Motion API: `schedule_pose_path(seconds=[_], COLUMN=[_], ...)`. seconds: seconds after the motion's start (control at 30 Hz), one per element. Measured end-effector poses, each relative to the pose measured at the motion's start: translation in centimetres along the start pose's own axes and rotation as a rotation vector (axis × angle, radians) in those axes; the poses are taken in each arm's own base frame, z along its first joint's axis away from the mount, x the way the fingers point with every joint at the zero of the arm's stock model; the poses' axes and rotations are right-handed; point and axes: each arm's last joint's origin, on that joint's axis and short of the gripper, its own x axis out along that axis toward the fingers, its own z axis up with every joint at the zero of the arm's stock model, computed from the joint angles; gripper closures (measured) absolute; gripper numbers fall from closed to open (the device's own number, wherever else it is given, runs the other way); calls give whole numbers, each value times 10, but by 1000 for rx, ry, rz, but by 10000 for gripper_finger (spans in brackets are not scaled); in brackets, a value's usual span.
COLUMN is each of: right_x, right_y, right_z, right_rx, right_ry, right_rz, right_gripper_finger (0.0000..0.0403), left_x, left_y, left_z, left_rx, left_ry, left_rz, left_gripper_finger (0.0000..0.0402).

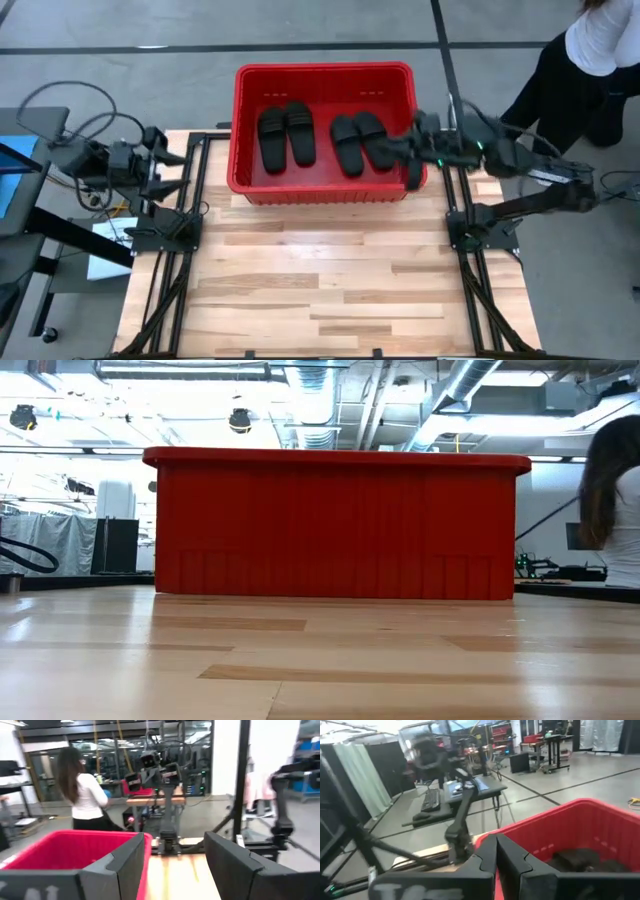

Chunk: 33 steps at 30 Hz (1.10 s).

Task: Pick and place slides into bin
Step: Return to Home Position

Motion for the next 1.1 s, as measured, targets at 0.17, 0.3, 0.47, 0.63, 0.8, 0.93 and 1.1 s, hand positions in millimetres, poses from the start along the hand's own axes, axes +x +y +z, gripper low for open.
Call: schedule_pose_path(seconds=[0.17,0.3,0.47,0.63,0.8,0.93,1.1], right_x=[-22,-30,-25,-8,13,22,24], right_y=[41,62,82,101,116,119,115], right_z=[-18,-32,-49,-70,-97,-103,-90], right_rx=[12,43,93,72,27,-16,-56], right_ry=[0,24,68,162,271,282,249], right_rz=[13,19,-23,-13,-39,-39,138], right_gripper_finger=[403,403,403,403,403,403,403], left_x=[-7,-7,1,8,16,23,26], left_y=[0,-5,-17,-25,-31,-35,-36], left_z=[-50,-90,-126,-140,-138,-135,-135], left_rx=[-78,-141,-210,-237,-230,-196,-194], left_ry=[-66,-120,-106,-54,-69,-88,-79], left_rz=[-9,-95,-186,-218,-241,-209,-158], left_gripper_finger=[205,205,205,205,205,205,205])
